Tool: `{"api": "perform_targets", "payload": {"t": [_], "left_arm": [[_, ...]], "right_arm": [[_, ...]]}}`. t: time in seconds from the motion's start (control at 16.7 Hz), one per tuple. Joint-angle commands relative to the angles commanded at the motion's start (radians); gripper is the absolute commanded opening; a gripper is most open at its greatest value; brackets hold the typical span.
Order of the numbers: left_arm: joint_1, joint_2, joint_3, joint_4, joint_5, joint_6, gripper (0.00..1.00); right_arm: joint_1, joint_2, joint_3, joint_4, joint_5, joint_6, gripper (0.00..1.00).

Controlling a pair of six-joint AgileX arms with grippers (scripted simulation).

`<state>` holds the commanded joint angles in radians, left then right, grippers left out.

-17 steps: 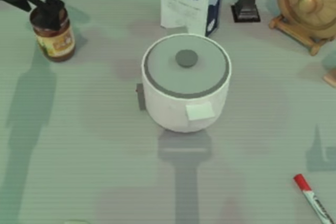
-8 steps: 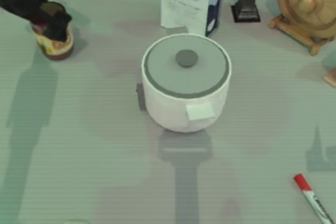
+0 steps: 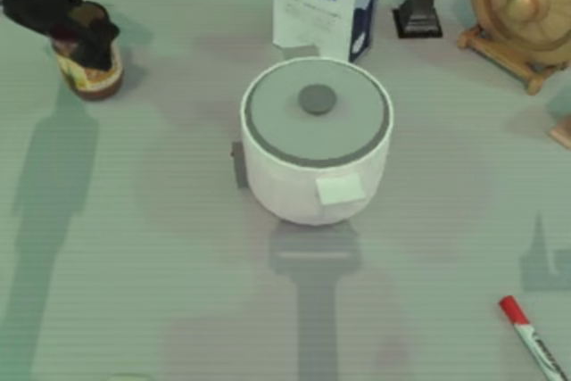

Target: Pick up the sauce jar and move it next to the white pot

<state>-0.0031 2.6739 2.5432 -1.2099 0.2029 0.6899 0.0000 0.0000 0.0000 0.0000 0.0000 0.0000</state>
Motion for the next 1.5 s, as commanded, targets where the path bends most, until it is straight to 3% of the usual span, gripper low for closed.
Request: {"api": "perform_targets", "payload": {"t": [0.54,1.2,1.5], "left_arm": [[0.0,0.0,0.0,0.0,0.0,0.0,0.02],[0.006,-0.017,-0.015,0.001,-0.001,0.0,0.0],[0.016,-0.226,-0.235,0.014,-0.004,0.0,0.0]], "right_arm": [[0.0,0.0,0.0,0.0,0.0,0.0,1.0],[0.0,0.0,0.0,0.0,0.0,0.0,1.0],[0.0,0.0,0.0,0.0,0.0,0.0,1.0]]}}
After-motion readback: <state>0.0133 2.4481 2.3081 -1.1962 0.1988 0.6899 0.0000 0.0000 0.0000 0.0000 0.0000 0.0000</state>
